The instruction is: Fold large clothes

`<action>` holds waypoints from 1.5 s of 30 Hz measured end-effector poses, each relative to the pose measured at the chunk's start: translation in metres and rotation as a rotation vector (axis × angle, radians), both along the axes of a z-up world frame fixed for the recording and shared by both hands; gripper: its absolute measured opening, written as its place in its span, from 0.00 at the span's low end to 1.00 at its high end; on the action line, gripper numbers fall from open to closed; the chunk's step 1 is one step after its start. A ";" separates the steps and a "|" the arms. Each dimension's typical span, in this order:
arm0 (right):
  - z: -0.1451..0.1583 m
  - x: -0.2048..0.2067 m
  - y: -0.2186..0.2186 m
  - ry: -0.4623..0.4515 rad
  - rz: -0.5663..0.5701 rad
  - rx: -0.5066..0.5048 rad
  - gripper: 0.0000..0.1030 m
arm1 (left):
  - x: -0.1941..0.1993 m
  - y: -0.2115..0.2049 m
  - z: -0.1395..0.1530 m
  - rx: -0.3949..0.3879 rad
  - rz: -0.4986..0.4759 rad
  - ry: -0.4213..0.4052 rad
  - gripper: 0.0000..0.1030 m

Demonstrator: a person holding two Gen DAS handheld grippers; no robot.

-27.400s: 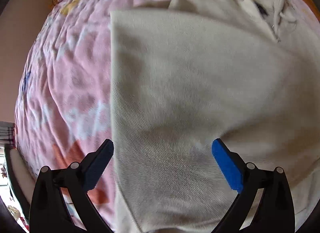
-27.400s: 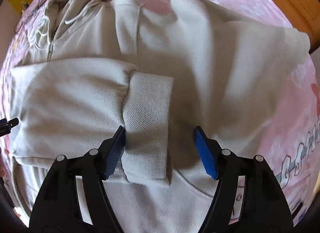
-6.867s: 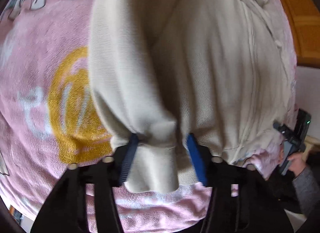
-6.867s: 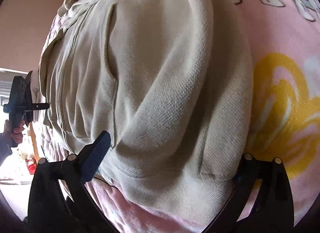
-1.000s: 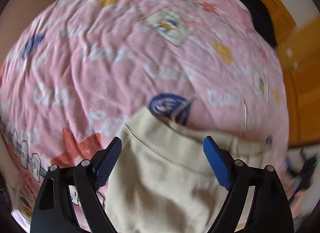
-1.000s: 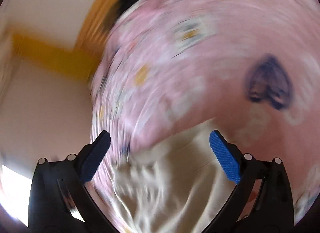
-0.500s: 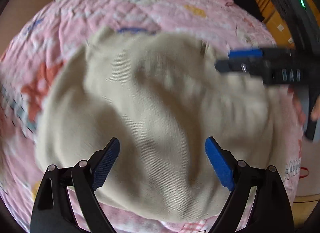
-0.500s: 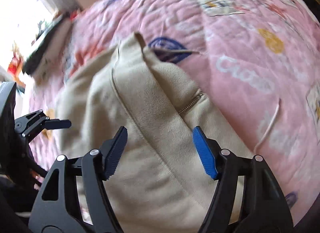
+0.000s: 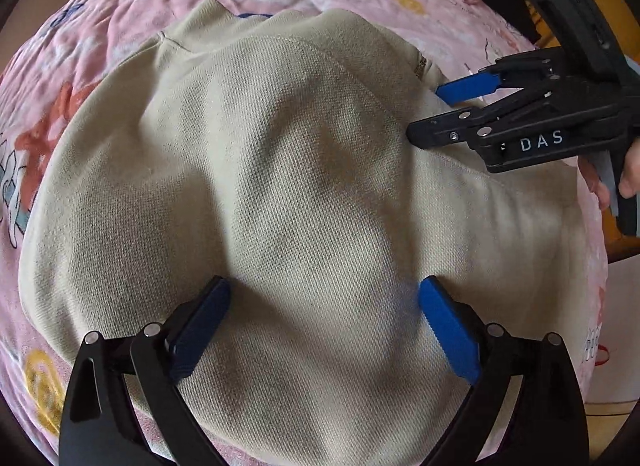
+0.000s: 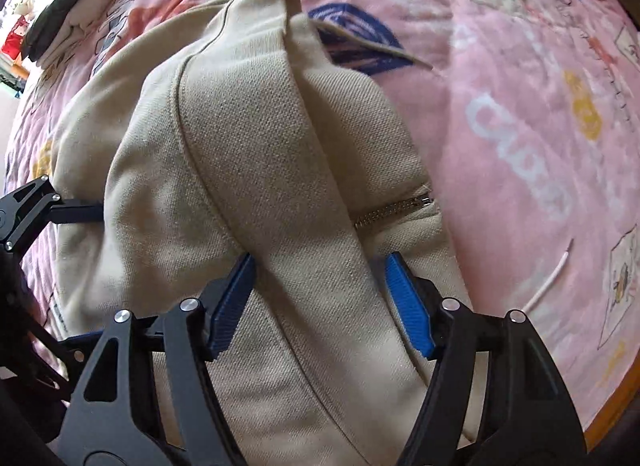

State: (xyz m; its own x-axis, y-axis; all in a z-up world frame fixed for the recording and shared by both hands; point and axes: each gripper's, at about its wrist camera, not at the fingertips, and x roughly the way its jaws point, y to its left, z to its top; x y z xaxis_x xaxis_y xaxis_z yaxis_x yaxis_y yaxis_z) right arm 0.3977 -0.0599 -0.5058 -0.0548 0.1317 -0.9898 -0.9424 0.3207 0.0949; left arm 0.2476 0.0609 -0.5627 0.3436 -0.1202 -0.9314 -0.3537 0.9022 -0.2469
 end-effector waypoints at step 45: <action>0.069 0.024 -0.084 -0.341 -0.590 0.197 0.69 | 0.062 -0.028 0.008 -0.023 -0.188 0.028 0.92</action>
